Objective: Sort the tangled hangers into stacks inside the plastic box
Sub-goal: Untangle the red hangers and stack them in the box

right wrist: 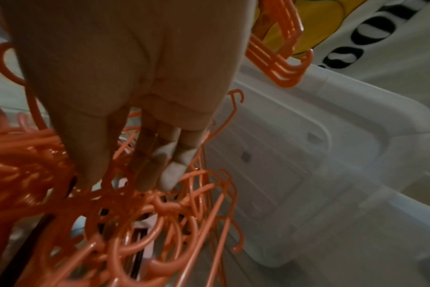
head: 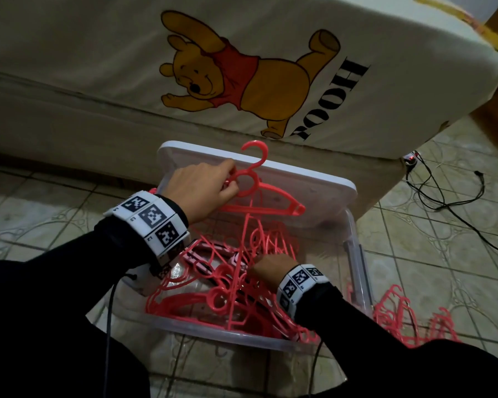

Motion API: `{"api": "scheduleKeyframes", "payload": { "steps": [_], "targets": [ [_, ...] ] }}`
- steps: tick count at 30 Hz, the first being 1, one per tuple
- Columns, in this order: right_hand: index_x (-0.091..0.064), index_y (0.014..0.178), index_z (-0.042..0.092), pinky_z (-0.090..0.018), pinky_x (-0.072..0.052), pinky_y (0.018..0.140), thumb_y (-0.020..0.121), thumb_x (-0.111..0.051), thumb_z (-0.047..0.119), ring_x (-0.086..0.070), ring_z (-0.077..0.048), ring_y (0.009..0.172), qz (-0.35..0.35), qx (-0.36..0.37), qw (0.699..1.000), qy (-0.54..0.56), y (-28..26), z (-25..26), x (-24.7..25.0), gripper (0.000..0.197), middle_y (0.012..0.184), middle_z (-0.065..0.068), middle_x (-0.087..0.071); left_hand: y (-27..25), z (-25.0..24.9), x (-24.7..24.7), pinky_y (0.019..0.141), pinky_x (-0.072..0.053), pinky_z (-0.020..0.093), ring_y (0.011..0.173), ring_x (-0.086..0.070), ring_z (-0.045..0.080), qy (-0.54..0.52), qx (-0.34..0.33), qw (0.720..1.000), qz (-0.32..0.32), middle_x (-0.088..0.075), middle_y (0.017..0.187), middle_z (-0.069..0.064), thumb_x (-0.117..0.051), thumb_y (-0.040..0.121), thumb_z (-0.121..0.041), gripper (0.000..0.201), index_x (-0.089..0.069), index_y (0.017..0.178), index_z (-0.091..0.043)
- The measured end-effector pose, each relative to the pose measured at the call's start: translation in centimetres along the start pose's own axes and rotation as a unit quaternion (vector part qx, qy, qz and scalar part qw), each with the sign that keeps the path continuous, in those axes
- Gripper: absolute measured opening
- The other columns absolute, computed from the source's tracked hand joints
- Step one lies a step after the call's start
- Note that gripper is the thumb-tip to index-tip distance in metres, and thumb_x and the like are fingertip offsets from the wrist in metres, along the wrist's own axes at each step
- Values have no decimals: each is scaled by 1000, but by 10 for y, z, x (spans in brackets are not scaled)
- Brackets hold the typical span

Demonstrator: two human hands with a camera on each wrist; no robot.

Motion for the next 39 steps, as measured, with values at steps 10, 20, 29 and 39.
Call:
{"api": "scheduleKeyframes", "payload": {
  "steps": [10, 20, 29, 39],
  "targets": [
    [-63, 107, 5, -34, -44, 76, 90, -48, 14, -62, -32, 98, -66, -75, 993, 66, -14, -37, 43, 25, 107, -20, -63, 1, 7, 7, 57, -32, 34, 79, -60, 32, -95, 22, 995, -29, -58, 77, 1, -41, 97, -41, 17, -43, 93, -25],
    [-69, 96, 16, -38, -48, 84, 88, -57, 14, -62, -27, 96, -223, -49, 968, 105, -64, -59, 96, 15, 99, -8, -68, 2, 11, 18, 60, -32, 30, 75, -55, 18, -190, 46, 977, -81, -53, 73, -14, -44, 96, -42, 13, -50, 95, -30],
    [-70, 90, 9, -20, -44, 71, 80, -63, -3, -57, -8, 74, -481, 7, 853, 204, -107, -64, 144, 17, 84, -2, -69, 4, 16, 20, 58, -32, 30, 63, -52, 15, -221, 69, 967, -104, -51, 62, -16, -45, 95, -43, 10, -49, 92, -35],
    [-64, 90, 15, -32, -49, 78, 83, -61, 14, -63, -27, 88, -215, -51, 957, 185, -38, -44, 69, 8, 91, -9, -67, 2, 14, 8, 61, -37, 30, 72, -55, 14, -175, 47, 982, -59, -53, 72, -17, -43, 94, -48, 11, -45, 92, -38]
  ]
}}
Point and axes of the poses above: each hand's wrist, its own y-axis towards the middle knuckle, its own x-axis out of the back of the hand, z = x × y, the point moved 6 cm from there along y, towards the middle knuckle
